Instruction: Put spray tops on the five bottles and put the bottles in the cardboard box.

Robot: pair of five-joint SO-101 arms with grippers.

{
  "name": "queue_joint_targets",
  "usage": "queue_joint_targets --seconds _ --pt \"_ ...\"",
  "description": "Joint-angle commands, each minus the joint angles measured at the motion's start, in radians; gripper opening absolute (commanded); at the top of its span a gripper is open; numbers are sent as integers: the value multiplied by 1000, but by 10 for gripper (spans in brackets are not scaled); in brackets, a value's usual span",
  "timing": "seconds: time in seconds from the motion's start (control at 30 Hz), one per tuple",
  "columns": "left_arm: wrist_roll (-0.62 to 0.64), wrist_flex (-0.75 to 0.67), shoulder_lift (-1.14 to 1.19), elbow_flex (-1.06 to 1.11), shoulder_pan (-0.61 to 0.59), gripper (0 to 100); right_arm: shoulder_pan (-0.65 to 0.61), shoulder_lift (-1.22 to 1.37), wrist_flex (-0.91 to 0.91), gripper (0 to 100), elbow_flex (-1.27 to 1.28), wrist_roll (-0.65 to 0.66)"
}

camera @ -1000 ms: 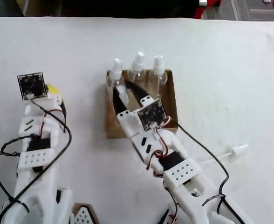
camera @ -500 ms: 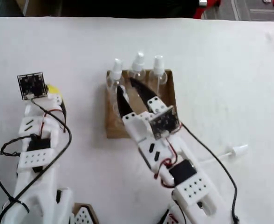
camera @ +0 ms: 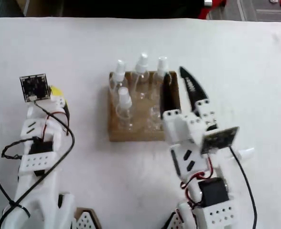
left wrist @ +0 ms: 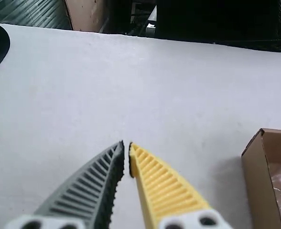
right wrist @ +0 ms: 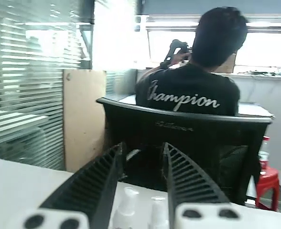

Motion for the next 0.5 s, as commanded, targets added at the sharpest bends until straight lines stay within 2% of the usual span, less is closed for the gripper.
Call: queue_joint_targets --seconds 0.0,0.27,0.47 --pt "-9 -23 5 -8 15 28 140 -13 73 98 -121 -40" --pt "-9 -21 5 -8 15 28 424 -16 107 101 -230 -37" --pt "-9 -20 5 -8 15 28 541 -79 107 101 -227 -37"
